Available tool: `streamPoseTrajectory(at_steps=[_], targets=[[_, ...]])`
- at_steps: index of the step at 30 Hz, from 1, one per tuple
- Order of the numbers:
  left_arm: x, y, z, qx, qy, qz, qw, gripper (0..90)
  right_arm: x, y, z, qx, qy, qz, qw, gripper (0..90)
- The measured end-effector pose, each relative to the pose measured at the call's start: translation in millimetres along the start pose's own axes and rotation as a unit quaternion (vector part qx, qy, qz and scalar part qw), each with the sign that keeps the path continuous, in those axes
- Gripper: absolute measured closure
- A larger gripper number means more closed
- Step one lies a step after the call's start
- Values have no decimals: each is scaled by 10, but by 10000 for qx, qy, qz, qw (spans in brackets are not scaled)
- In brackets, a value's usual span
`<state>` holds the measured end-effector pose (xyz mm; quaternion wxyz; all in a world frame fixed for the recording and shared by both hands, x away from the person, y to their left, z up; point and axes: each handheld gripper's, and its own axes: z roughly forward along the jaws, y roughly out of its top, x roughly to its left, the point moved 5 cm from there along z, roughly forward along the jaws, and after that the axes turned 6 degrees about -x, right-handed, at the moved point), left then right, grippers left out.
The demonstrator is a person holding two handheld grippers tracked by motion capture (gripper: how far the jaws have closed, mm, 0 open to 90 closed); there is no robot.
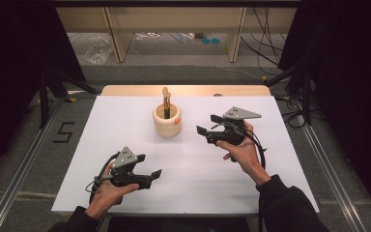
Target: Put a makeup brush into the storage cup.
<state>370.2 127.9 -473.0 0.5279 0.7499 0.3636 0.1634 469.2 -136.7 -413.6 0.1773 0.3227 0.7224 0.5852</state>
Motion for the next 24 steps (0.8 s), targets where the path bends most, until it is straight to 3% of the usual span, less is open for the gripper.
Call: streamPoseTrajectory(at_steps=[10,12,24], targets=[[-2,1,4,-6,-16,17,10000,167,57,-64,-64,99,-28,62,9999,193],[-3,1,5,-21,-21,5,10000,166,76,-76,-73,15,-20,110,9999,178],[-3,2,5,-10,-21,14,10000,166,149,-159,-153,137,29,43,9999,176]])
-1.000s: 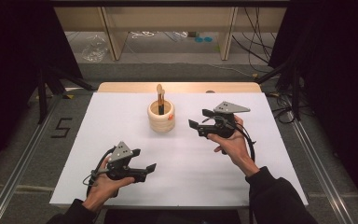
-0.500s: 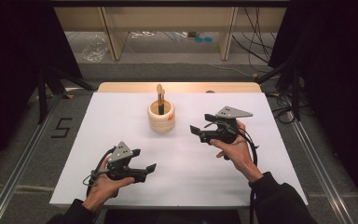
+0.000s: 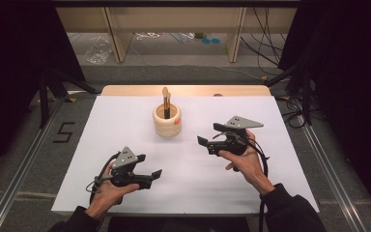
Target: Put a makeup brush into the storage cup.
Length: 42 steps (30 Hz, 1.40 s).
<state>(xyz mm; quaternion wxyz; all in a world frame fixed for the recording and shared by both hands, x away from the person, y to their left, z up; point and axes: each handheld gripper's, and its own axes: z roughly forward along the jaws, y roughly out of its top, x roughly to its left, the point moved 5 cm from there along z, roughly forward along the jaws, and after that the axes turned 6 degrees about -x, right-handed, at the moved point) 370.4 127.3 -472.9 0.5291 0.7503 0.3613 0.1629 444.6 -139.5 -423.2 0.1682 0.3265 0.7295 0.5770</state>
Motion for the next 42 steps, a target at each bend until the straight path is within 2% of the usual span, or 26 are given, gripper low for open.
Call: streamPoseTrajectory(at_steps=[2,10,12,13,15,16,20,27,29,32,42], targets=[[0,1,3,-16,-7,-9,10000,166,21,-18,-4,-52,29,-6,10000,176],[-1,3,3,-2,-4,0,10000,167,55,-106,-77,42,61,15,10000,177],[-1,2,5,3,-4,5,10000,166,74,-126,-84,-23,118,62,9999,177],[-2,2,6,2,-4,0,10000,166,73,-139,-106,76,93,33,9999,176],[-3,4,7,-5,-2,-4,10000,167,85,-152,-120,0,108,61,9999,176],[-3,3,7,0,-4,0,10000,166,83,-161,-142,73,90,42,9999,175],[-4,4,10,-5,-25,-16,10000,166,98,-181,-164,1,126,66,9999,172],[0,2,3,1,-5,8,10000,166,91,-252,-236,122,50,41,9999,166],[-1,3,3,-5,-4,0,10000,167,106,-268,-232,73,95,82,9999,166],[-1,2,3,-6,0,3,10000,166,113,-288,-262,178,64,31,9998,166],[-2,1,-4,-8,17,-6,10000,166,156,-365,-307,252,135,46,9996,166]])
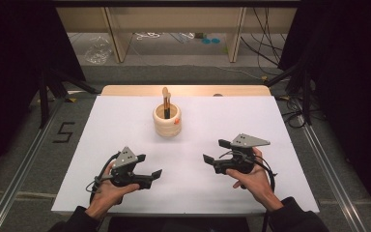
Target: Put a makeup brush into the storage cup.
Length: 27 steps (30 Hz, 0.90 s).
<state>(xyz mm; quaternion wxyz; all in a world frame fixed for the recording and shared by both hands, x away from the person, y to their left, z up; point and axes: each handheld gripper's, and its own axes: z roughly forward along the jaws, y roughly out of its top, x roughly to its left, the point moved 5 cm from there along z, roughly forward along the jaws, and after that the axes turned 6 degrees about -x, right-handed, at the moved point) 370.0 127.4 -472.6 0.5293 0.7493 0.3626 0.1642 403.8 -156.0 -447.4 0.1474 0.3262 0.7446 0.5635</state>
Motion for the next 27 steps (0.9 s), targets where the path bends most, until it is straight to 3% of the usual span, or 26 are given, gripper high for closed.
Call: streamPoseTrajectory(at_steps=[27], targets=[[0,-12,-32,-25,24,-13,10000,166,73,-159,-153,175,-21,-32,9998,163]])
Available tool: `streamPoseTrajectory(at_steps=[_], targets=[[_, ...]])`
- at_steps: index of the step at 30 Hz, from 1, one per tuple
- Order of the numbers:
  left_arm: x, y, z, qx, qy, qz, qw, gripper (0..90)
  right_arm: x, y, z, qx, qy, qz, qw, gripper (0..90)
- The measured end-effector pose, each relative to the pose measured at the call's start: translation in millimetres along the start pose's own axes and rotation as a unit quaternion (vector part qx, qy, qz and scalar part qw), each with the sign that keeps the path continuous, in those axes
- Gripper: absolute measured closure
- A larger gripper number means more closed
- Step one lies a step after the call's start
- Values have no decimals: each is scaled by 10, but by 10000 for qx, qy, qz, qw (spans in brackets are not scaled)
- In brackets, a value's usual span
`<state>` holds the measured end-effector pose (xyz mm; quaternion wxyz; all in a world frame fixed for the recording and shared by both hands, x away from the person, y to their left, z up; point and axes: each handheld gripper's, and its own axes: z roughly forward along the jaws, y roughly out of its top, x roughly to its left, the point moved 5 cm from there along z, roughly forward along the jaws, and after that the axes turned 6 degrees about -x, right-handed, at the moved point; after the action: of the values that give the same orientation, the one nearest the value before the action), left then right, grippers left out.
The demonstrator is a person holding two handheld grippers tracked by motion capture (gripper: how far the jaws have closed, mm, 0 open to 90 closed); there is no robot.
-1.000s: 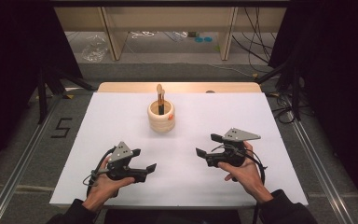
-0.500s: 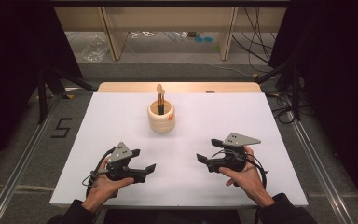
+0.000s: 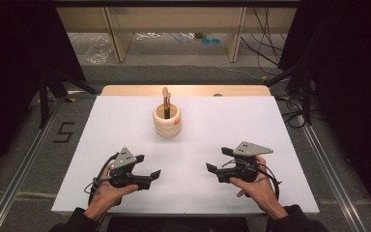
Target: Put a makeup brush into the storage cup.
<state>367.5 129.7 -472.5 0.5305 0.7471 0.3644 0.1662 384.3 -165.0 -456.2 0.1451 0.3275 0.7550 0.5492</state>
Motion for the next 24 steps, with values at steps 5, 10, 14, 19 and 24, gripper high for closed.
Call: streamPoseTrajectory(at_steps=[5,10,14,19,24], targets=[[3,2,-6,8,12,17,10000,166,-1,-12,-47,-32,-75,18,10000,163],[1,2,1,0,-7,20,10000,166,-14,-28,-76,-51,-121,34,9999,162],[2,1,0,12,-4,22,10000,166,-5,-33,-63,-71,-79,34,9999,162],[3,2,-1,11,6,25,10000,166,-15,-37,-68,-8,-127,31,9999,162],[3,4,3,8,5,19,10000,166,-18,-36,-68,-18,-100,35,9999,162]])
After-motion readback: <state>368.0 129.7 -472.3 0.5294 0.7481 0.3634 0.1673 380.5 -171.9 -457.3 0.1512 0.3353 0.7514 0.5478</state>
